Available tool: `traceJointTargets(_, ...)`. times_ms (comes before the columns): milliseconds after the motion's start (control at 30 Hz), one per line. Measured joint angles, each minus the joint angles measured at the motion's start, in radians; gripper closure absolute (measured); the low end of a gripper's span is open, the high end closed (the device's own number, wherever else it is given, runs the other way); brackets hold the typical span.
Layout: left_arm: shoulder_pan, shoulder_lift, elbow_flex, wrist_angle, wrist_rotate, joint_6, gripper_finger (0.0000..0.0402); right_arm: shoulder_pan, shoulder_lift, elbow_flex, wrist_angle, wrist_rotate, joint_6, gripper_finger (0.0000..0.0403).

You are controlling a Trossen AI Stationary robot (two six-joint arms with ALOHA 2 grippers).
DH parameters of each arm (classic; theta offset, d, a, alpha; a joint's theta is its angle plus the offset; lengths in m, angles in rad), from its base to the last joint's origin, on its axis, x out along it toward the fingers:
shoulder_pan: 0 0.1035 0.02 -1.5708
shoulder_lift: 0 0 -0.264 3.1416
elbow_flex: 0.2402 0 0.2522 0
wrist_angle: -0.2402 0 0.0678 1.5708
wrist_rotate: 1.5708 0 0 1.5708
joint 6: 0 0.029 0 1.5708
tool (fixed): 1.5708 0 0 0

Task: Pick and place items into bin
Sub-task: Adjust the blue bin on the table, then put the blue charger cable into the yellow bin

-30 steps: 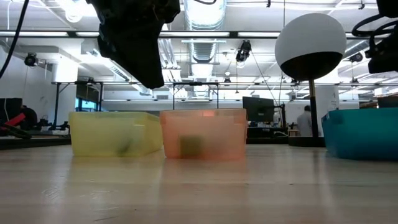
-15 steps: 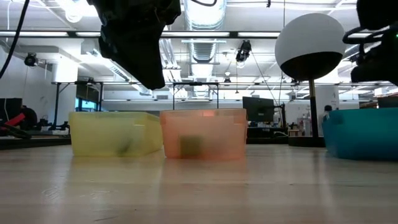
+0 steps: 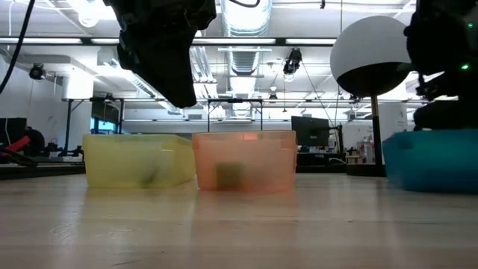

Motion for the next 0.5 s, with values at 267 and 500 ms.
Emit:
traceJointTargets(267,-0.001,0.0,0.001,-0.002,0.0,0.005,0.0272,-0.048,0.004,0.023,0.067,0.174,-0.042,0.0394)
traceJointTargets(500,-0.003,-0.001,0.001,-0.011,0.0,0.006,0.0272,-0.006,0.003,0.157,-0.015,0.348,-0.16,0.0394)
